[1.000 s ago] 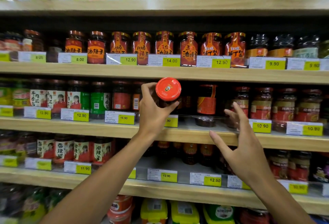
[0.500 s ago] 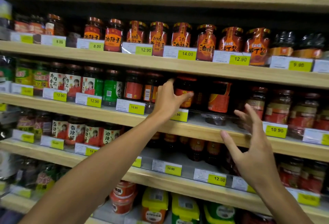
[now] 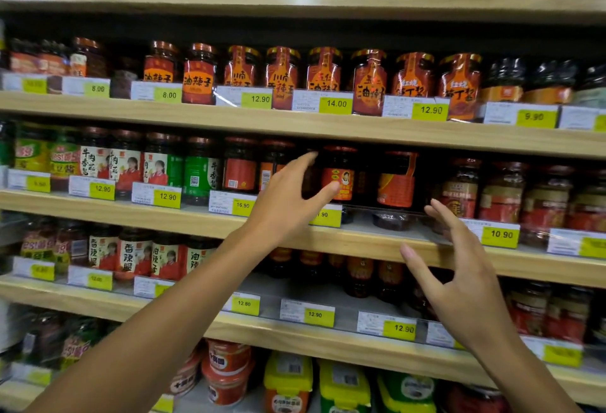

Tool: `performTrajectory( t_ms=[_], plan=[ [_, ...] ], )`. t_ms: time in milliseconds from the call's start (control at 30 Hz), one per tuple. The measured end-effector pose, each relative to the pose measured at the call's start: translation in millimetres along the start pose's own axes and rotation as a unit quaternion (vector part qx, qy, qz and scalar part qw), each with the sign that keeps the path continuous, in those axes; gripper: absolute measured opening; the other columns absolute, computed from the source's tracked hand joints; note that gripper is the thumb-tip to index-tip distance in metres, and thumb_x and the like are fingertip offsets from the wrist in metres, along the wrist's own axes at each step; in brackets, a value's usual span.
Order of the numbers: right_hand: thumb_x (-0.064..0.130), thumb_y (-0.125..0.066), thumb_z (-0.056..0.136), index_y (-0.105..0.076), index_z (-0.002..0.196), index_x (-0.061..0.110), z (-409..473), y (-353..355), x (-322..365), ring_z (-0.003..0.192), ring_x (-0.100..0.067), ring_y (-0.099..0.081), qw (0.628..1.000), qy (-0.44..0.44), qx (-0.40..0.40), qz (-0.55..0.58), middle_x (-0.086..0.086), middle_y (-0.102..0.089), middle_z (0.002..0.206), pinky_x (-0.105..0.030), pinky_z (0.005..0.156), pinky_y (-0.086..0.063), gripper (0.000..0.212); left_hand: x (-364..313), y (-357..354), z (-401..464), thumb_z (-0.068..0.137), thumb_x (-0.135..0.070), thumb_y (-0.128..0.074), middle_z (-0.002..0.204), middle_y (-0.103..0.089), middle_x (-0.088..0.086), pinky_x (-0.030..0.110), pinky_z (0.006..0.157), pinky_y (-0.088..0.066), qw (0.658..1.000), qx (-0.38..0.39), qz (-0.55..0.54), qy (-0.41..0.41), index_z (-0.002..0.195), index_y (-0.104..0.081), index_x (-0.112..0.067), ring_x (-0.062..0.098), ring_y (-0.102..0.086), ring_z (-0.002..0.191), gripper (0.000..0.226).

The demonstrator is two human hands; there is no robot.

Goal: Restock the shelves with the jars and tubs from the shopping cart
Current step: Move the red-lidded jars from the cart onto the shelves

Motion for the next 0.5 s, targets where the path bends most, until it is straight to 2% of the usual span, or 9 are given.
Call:
performTrajectory(
  t_ms=[100, 200, 333, 400, 500],
  plan=[
    [0.056, -0.060, 0.089, -0.034, 0.152, 0.044, -0.9, 3.2, 1.4, 0.142, 0.000, -0.034, 1.000, 0.009, 0.000, -0.016, 0.025, -0.039, 0.151, -0.030, 0.113, -0.033, 0.068, 6.0, 17.7, -34.3, 0.092, -0.052, -0.059, 0.140, -0.056, -0.014, 0.038, 0.107, -0.046, 0.998, -0.018, -0.023, -0.064, 0.142, -0.049, -0.029, 0.003, -0.051, 0.129, 0.057],
    [0.053, -0.058, 0.091, -0.041, 0.149, 0.038, -6.6, 8.3, 1.6, 0.144, 0.002, -0.032, 0.998, 0.031, 0.010, -0.051, 0.026, -0.040, 0.150, -0.027, 0.114, -0.031, 0.062, 9.8, 20.5, -61.6, 0.091, -0.059, -0.052, 0.130, -0.058, -0.027, 0.029, 0.103, -0.047, 0.994, 0.033, -0.022, -0.098, 0.137, -0.052, -0.038, -0.006, -0.052, 0.123, 0.050],
    [0.056, -0.053, 0.098, -0.042, 0.151, 0.034, -31.1, 22.2, -6.8, 0.147, 0.001, -0.029, 0.989, 0.032, 0.056, -0.133, 0.023, -0.036, 0.155, -0.014, 0.116, -0.023, 0.058, 10.4, -2.7, -86.0, 0.091, -0.064, -0.045, 0.134, -0.052, -0.033, 0.007, 0.103, -0.034, 0.983, 0.111, -0.015, -0.148, 0.135, -0.051, -0.044, -0.012, -0.045, 0.128, 0.049],
    [0.060, -0.049, 0.099, -0.039, 0.153, 0.036, -52.7, 32.9, -13.9, 0.149, 0.001, -0.025, 0.980, 0.015, 0.090, -0.174, 0.023, -0.032, 0.157, -0.014, 0.118, -0.021, 0.060, 6.4, -22.9, -93.6, 0.093, -0.062, -0.045, 0.137, -0.051, -0.029, 0.006, 0.104, -0.031, 0.973, 0.140, -0.018, -0.181, 0.137, -0.051, -0.041, -0.010, -0.044, 0.129, 0.049],
    [0.060, -0.050, 0.100, -0.038, 0.154, 0.034, -88.2, 57.1, -26.0, 0.150, 0.001, -0.021, 0.963, -0.024, 0.129, -0.237, 0.022, -0.030, 0.159, -0.016, 0.121, -0.020, 0.061, -11.8, -59.8, -106.5, 0.095, -0.060, -0.043, 0.138, -0.052, -0.021, 0.013, 0.105, -0.032, 0.953, 0.191, -0.031, -0.234, 0.140, -0.050, -0.035, -0.002, -0.046, 0.128, 0.052]
  ],
)
Point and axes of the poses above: each hand's wrist, its own z-axis towards the middle knuckle, its own y-axis out of the back of the hand, x = y × z, the point moved 1 cm from there along z, towards the middle knuckle
